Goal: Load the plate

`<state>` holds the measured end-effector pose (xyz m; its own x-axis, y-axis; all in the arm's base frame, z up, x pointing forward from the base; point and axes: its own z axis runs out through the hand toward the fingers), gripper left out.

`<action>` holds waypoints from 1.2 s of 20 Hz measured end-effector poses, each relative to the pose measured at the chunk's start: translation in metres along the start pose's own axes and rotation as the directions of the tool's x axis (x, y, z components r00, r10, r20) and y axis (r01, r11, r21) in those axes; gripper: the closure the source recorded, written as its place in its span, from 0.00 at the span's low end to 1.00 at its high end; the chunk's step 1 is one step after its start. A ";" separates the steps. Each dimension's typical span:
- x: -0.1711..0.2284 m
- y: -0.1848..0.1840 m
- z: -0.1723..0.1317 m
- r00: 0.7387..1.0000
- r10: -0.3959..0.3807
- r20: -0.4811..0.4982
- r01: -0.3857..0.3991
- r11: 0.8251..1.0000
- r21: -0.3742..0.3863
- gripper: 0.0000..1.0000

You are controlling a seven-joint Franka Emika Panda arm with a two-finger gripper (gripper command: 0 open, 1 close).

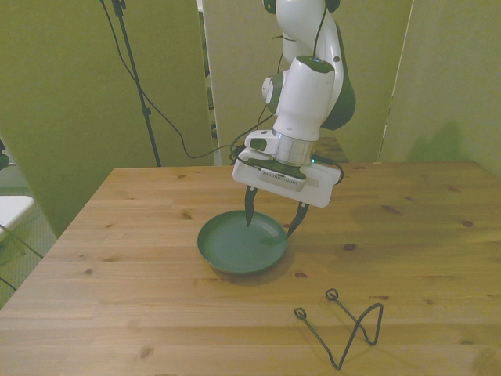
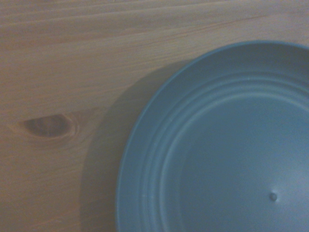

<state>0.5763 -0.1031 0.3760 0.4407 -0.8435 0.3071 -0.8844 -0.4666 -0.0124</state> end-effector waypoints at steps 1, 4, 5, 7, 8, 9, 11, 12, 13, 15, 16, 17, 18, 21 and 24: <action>-0.001 0.000 0.001 1.000 -0.001 0.001 0.001 1.000 0.000 0.00; -0.001 0.000 -0.001 1.000 -0.002 0.003 0.002 1.000 0.003 0.00; -0.001 0.000 -0.002 1.000 -0.002 0.002 0.002 1.000 0.006 0.00; 0.000 0.000 -0.006 1.000 -0.001 0.001 0.001 1.000 0.013 0.00; 0.000 0.000 -0.008 1.000 -0.001 0.002 0.001 1.000 0.017 0.00; -0.001 -0.001 -0.010 1.000 -0.002 0.006 0.002 1.000 0.019 0.00; -0.005 -0.003 -0.017 0.999 -0.011 0.038 0.010 0.999 0.037 0.00; -0.005 -0.002 -0.017 0.999 -0.012 0.039 0.010 0.999 0.036 0.00; -0.006 -0.002 -0.015 0.999 -0.013 0.040 0.012 0.999 0.032 0.00; -0.011 0.001 -0.007 0.999 -0.021 0.047 0.020 1.000 0.017 0.00; -0.013 0.003 -0.002 0.998 -0.024 0.050 0.024 1.000 0.011 0.00; -0.015 0.004 0.001 0.998 -0.027 0.049 0.027 1.000 0.011 0.00; -0.016 0.005 0.003 0.998 -0.029 0.049 0.029 1.000 0.011 0.00; -0.016 0.006 0.004 0.999 -0.029 0.045 0.028 0.999 0.018 1.00; -0.015 0.006 0.004 0.999 -0.027 0.038 0.026 0.999 0.032 1.00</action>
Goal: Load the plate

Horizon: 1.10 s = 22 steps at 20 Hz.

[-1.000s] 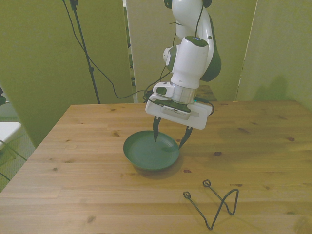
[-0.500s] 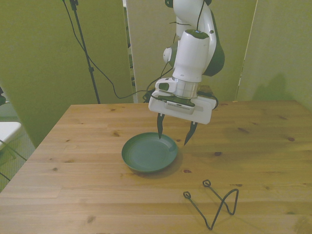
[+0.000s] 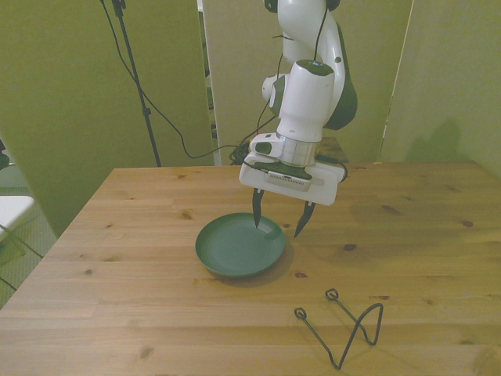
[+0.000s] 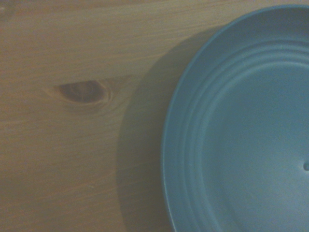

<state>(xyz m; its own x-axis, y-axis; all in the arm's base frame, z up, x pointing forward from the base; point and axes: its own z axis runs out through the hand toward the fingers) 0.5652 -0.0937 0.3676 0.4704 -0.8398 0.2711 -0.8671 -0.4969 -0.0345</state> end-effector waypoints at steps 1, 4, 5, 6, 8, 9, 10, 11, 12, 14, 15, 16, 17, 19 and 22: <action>0.000 0.001 0.001 1.000 0.001 -0.001 -0.001 1.000 0.001 1.00; 0.001 0.003 0.003 1.000 0.003 -0.001 -0.003 1.000 0.000 1.00; 0.002 0.003 0.003 1.000 0.004 -0.002 -0.004 1.000 0.001 1.00; 0.002 0.003 0.004 1.000 0.004 -0.003 -0.004 1.000 0.003 1.00; 0.002 0.003 0.005 1.000 0.004 -0.004 -0.004 1.000 0.005 1.00; 0.002 0.003 0.005 1.000 0.004 -0.004 -0.004 1.000 0.005 1.00; 0.002 0.003 0.006 1.000 0.004 -0.003 -0.004 1.000 0.004 1.00; 0.001 0.003 0.007 1.000 0.004 -0.003 -0.004 1.000 0.003 1.00; 0.001 0.003 0.007 1.000 0.004 -0.003 -0.004 1.000 0.003 1.00; 0.001 0.002 0.008 1.000 0.004 -0.003 -0.004 1.000 0.004 1.00; 0.001 0.002 0.008 1.000 0.004 -0.003 -0.004 1.000 0.006 1.00; 0.001 0.002 0.008 1.000 0.004 -0.004 -0.004 1.000 0.008 1.00; 0.002 0.002 0.008 1.000 0.005 -0.005 -0.005 1.000 0.011 1.00; 0.002 0.001 0.008 1.000 0.006 -0.006 -0.006 1.000 0.017 1.00; 0.001 0.000 0.011 1.000 0.007 -0.005 -0.007 1.000 0.019 1.00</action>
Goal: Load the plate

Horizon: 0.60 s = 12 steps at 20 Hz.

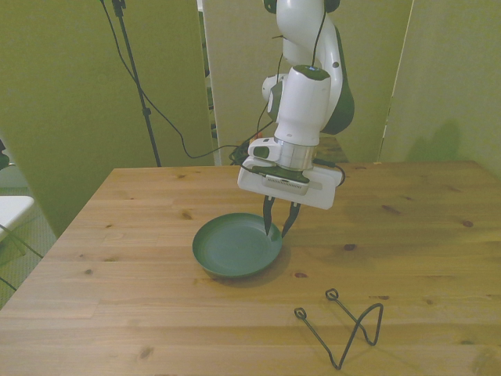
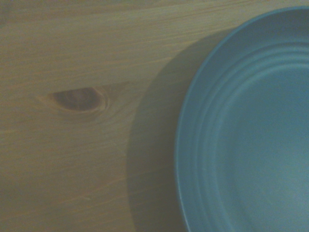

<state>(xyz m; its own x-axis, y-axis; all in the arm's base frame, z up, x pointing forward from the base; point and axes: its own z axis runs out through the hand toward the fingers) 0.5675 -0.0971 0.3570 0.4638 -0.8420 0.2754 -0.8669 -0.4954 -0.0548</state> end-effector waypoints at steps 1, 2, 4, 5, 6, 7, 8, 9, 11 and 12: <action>0.000 0.000 0.001 1.000 0.000 0.000 0.000 1.000 0.003 1.00; 0.000 -0.001 0.001 1.000 0.002 0.000 -0.002 1.000 0.006 1.00; 0.001 -0.002 0.000 1.000 0.007 0.000 -0.007 1.000 0.014 1.00; 0.001 -0.003 -0.001 1.000 0.013 0.003 -0.013 1.000 0.019 1.00; 0.001 -0.004 -0.002 1.000 0.020 0.008 -0.021 0.999 0.024 1.00; 0.001 -0.005 -0.003 1.000 0.028 0.014 -0.028 0.999 0.030 1.00; 0.000 -0.007 -0.004 0.999 0.035 0.021 -0.036 0.999 0.037 1.00; -0.001 -0.009 -0.006 0.999 0.041 0.026 -0.042 0.998 0.043 1.00; -0.001 -0.013 -0.010 0.998 0.052 0.033 -0.054 0.997 0.057 1.00; 0.000 -0.017 -0.014 0.997 0.062 0.041 -0.065 0.996 0.068 1.00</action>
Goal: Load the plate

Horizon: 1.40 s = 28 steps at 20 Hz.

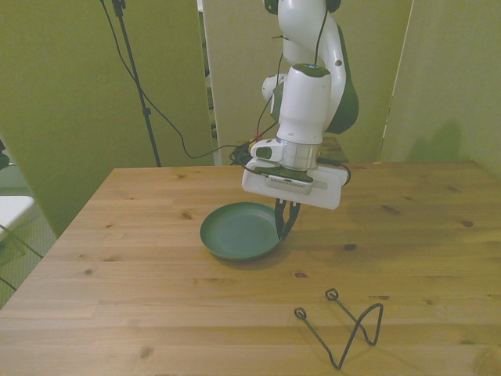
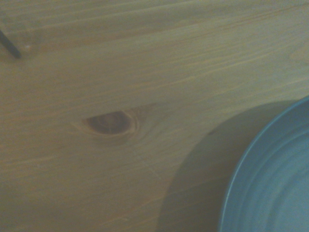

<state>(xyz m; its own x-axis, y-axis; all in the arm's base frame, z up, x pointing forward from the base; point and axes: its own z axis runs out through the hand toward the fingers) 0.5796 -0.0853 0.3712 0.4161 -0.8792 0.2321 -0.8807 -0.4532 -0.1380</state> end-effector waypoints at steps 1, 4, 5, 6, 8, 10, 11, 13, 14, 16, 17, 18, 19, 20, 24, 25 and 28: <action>-0.001 -0.006 -0.005 1.000 0.011 0.008 -0.011 1.000 0.015 1.00; -0.006 -0.031 -0.033 0.996 0.058 0.060 -0.063 0.995 0.078 1.00; -0.009 -0.041 -0.047 0.994 0.072 0.081 -0.080 0.992 0.102 1.00; -0.011 -0.049 -0.059 0.992 0.083 0.100 -0.095 0.988 0.124 1.00; -0.014 -0.063 -0.082 0.986 0.102 0.133 -0.124 0.978 0.169 1.00; -0.017 -0.074 -0.103 0.980 0.115 0.163 -0.147 0.969 0.200 1.00; -0.018 -0.079 -0.114 0.977 0.121 0.177 -0.158 0.964 0.216 1.00; -0.018 -0.088 -0.138 0.969 0.134 0.208 -0.185 0.951 0.246 1.00; -0.018 -0.091 -0.149 0.965 0.138 0.222 -0.194 0.946 0.258 1.00; -0.018 -0.095 -0.171 0.955 0.146 0.257 -0.218 0.935 0.281 1.00; -0.017 -0.096 -0.180 0.951 0.148 0.271 -0.226 0.931 0.288 1.00; -0.017 -0.096 -0.189 0.945 0.150 0.290 -0.237 0.926 0.293 1.00; -0.016 -0.096 -0.190 0.945 0.151 0.289 -0.238 0.925 0.296 1.00; -0.015 -0.097 -0.191 0.947 0.155 0.281 -0.243 0.919 0.311 1.00; -0.001 -0.096 -0.187 0.966 0.180 0.187 -0.249 0.842 0.478 1.00; 0.001 -0.092 -0.181 0.971 0.175 0.164 -0.236 0.821 0.519 1.00; -0.002 -0.076 -0.162 0.982 0.156 0.107 -0.188 0.769 0.610 1.00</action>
<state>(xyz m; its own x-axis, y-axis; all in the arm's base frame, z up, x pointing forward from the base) 0.6085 -0.0252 0.5368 0.2958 -0.9496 0.1036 -0.6177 -0.2729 -0.7376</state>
